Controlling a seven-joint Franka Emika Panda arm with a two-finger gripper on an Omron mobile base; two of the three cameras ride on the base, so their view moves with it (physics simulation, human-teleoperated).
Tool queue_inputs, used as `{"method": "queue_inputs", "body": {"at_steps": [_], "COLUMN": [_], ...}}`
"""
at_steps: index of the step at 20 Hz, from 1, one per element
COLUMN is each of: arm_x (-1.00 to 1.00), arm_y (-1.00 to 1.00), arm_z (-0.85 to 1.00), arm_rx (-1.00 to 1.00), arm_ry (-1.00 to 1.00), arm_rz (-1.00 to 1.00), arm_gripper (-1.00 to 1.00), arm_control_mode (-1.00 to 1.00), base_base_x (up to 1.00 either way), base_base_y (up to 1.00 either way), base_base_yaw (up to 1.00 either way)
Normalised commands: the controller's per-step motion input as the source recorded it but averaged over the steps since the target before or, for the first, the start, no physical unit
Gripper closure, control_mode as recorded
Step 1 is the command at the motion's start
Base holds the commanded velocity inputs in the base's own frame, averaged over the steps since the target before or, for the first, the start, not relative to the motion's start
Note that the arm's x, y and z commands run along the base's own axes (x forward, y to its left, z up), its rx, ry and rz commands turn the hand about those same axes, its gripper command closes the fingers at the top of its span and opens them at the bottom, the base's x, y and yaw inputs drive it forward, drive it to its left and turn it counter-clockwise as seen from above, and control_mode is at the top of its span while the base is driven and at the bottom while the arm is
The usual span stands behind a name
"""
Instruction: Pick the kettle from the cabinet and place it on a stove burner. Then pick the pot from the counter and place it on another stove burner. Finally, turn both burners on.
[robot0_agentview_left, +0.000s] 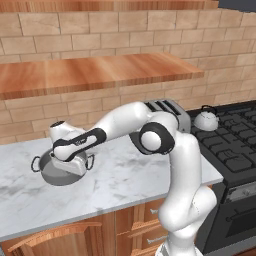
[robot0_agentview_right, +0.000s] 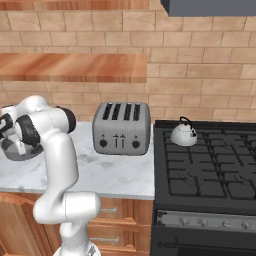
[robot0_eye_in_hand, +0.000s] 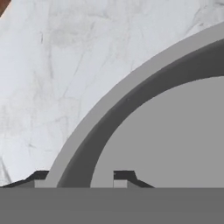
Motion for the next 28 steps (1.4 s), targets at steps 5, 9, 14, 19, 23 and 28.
{"method": "queue_inputs", "body": {"at_steps": [5,9,14,19,23,28], "arm_x": [-0.2,-0.13,-0.17,-0.25,-0.26,-0.3], "arm_y": [-0.13,-0.23,-0.23,-0.24,-0.25,-0.29], "arm_z": [0.17,0.3,0.29,0.23,0.25,0.3], "arm_rx": [0.0,0.0,0.0,0.0,0.0,0.0], "arm_ry": [-0.02,0.0,-0.01,0.0,-0.01,-0.05], "arm_rz": [0.0,0.0,0.0,0.0,0.0,0.0], "arm_gripper": [1.0,1.0,1.0,1.0,1.0,1.0], "arm_control_mode": [-1.0,-1.0,-1.0,-1.0,-1.0,-1.0], "base_base_x": [0.0,0.0,0.0,0.0,0.0,0.0], "base_base_y": [0.0,0.0,0.0,0.0,0.0,0.0], "base_base_yaw": [0.0,0.0,0.0,0.0,0.0,0.0]}}
